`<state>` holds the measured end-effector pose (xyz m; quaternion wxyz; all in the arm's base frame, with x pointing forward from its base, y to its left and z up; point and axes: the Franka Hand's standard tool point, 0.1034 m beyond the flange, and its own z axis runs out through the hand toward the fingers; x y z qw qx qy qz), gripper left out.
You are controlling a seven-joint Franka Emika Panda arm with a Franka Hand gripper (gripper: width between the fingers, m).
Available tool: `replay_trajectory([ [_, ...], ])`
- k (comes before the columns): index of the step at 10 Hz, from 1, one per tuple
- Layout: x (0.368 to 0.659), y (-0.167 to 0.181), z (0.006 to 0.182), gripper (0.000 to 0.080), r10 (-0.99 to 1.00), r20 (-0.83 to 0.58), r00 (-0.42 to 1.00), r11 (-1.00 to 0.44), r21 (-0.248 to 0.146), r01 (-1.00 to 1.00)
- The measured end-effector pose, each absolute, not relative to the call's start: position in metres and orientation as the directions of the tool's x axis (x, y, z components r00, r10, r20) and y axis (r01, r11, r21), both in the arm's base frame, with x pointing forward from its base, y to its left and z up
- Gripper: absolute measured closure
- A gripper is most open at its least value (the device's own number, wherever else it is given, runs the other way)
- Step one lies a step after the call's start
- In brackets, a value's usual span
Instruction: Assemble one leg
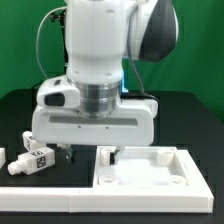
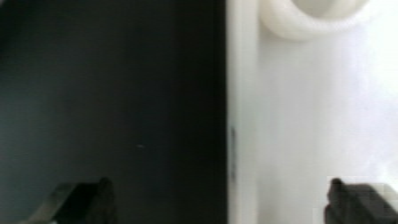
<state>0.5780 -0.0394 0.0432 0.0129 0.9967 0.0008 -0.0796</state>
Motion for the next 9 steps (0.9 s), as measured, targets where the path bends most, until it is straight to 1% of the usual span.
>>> replay_trajectory([
  [1,0.573,-0.053,0.053,0.0193,0.028,-0.178,0.984,-0.999,0.020,0.033],
  [2,0.575,-0.058,0.060,0.0157,0.016,-0.171,0.985,-0.999,0.025,0.020],
  [3,0.580,-0.055,0.063,0.0152,0.004,-0.170,0.985,-1.000,0.027,0.009],
  [4,0.578,-0.055,0.061,0.0152,0.006,-0.178,0.984,-1.000,0.026,0.011],
  [5,0.573,-0.054,0.060,0.0150,0.005,-0.214,0.977,-1.000,0.021,0.010],
  [7,0.563,-0.053,0.060,0.0150,0.003,-0.377,0.926,-1.000,0.003,0.004],
  [8,0.546,-0.063,0.060,0.0150,-0.008,-0.459,0.888,-1.000,0.005,-0.006],
  [9,0.526,-0.077,0.061,0.0150,-0.022,-0.525,0.851,-1.000,0.018,-0.015],
])
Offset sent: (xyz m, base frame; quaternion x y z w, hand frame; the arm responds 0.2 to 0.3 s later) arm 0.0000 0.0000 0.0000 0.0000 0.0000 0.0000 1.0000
